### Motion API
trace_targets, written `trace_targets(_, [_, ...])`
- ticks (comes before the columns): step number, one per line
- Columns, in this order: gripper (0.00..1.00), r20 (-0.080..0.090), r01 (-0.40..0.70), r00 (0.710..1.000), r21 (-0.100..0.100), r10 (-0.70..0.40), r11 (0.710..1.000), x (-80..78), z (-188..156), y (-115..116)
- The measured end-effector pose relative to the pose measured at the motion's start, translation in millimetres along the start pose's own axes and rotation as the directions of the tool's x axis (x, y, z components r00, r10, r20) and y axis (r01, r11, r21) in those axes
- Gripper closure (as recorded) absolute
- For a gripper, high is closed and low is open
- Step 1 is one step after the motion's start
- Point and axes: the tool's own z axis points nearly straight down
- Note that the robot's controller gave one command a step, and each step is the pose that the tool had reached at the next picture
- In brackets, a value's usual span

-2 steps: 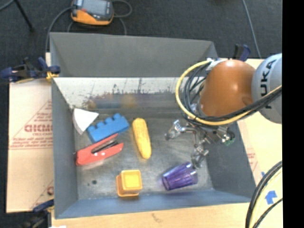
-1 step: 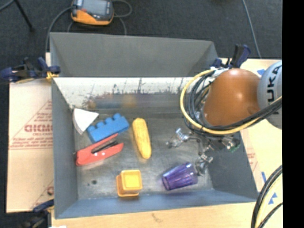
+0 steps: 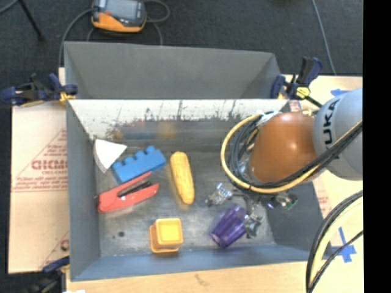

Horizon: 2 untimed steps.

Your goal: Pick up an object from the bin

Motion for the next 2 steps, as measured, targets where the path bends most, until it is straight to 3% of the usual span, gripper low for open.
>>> trace_targets(1, [1.0,0.0,0.207,0.978,0.0,-0.207,0.978,7.2,24.3,8.0])
trace_targets(2, [1.0,0.0,0.207,0.978,0.0,-0.207,0.978,7.2,24.3,8.0])
